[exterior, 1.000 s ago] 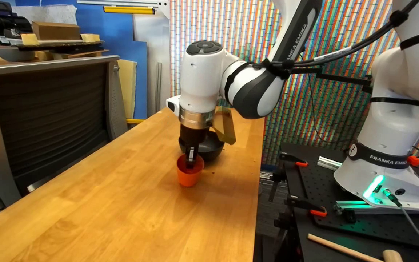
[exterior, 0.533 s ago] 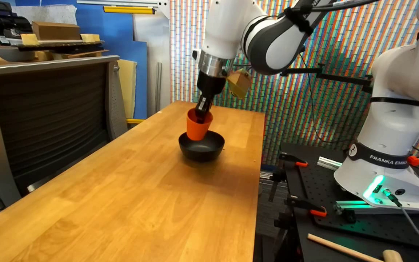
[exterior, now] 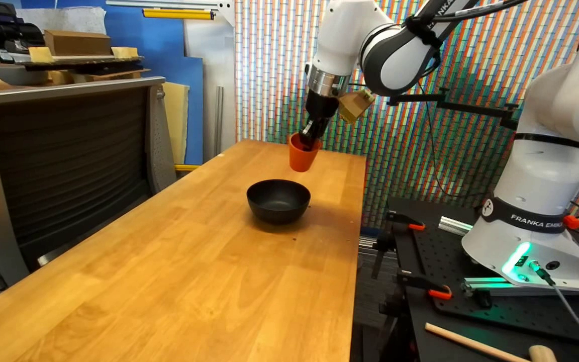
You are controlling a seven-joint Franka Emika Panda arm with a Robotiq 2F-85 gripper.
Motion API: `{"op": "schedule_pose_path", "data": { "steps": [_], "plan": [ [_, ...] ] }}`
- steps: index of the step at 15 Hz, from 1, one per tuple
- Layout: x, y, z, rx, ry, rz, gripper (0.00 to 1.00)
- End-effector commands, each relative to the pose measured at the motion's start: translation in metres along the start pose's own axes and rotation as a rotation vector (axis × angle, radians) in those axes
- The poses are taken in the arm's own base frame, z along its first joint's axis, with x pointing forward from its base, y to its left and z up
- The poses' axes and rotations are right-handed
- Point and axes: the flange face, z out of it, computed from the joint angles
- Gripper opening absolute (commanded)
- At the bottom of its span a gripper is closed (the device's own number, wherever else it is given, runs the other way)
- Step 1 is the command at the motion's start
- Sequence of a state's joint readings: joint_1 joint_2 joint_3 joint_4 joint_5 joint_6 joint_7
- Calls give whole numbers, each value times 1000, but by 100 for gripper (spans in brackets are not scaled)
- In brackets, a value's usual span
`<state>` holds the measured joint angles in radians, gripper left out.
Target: Put the cup in the bowl
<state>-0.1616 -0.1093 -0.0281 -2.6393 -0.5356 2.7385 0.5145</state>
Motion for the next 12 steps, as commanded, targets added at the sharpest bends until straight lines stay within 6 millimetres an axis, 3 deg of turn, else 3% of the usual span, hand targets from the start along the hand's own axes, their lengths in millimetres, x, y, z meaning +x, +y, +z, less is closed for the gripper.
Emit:
{"op": "schedule_pose_path", "data": {
  "steps": [1,9,10,12],
  "plan": [
    [-1,-14,30,34,-15,19,2],
    [0,-69,86,103,-57,-52,2],
    [1,-76,90,107,-67,-64,35],
    [2,-85,94,85,-79,-115,42]
  ]
}}
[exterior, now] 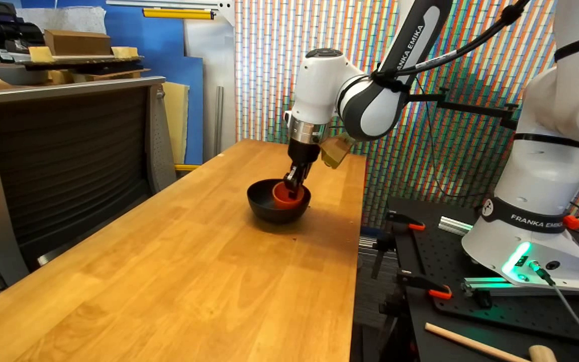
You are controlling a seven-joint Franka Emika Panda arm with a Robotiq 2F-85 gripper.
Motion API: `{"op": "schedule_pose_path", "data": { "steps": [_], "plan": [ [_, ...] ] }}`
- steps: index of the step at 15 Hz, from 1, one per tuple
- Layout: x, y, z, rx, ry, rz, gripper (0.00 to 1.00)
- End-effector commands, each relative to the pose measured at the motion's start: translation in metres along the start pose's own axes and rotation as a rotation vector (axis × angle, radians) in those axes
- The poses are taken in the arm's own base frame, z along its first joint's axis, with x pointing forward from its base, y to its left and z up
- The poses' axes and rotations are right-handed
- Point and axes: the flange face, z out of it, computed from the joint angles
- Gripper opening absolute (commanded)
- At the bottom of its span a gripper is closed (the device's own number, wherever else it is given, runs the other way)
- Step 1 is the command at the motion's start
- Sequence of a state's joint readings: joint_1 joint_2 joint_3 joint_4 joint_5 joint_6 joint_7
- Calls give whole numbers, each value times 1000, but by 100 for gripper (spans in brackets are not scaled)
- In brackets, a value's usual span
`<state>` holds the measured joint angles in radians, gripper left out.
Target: Put the cup in the bowl
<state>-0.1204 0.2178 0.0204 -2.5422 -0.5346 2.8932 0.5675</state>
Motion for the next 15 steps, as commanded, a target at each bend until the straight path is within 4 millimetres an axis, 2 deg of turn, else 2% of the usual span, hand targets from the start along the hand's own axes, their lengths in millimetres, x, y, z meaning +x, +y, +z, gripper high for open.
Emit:
{"op": "schedule_pose_path", "data": {
  "steps": [1,4,7,8,10,13,14,15],
  "plan": [
    [11,-15,6,-19,-2,-61,49],
    [1,-12,2,-54,1,-111,74],
    [-7,-2,-14,-112,27,-172,96],
    [-9,1,-23,-140,46,-202,100],
    [-15,5,-43,-203,102,-275,100],
    [-41,4,-68,-190,64,-359,100],
    [-50,1,-72,-164,39,-389,100],
    [-69,-10,-67,-122,4,-417,100]
  ]
}}
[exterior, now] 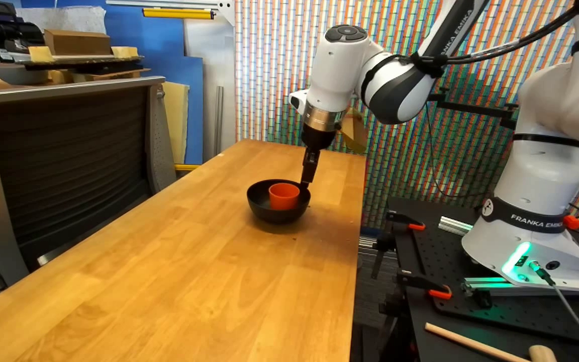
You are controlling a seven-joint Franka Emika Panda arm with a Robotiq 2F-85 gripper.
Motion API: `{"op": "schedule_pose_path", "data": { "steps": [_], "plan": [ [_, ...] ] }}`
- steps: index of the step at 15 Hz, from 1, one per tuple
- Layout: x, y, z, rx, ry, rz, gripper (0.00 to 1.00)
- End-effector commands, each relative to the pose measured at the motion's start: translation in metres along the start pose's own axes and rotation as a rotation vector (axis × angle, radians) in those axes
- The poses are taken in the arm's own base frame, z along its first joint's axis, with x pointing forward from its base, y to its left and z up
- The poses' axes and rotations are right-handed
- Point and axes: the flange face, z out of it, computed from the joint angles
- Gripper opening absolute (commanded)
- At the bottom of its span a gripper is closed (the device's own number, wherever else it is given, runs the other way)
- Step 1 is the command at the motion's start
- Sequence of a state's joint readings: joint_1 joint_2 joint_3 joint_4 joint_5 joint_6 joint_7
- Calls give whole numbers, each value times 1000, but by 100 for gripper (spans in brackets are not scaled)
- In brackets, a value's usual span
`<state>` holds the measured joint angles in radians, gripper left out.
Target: Put the cup in the bowl
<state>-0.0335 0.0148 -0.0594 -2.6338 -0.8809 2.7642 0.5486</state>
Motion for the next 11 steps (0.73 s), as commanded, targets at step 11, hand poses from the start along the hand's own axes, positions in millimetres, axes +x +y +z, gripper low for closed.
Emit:
{"op": "schedule_pose_path", "data": {
  "steps": [11],
  "plan": [
    [-39,-55,-37,325,-214,-205,100]
  ]
}}
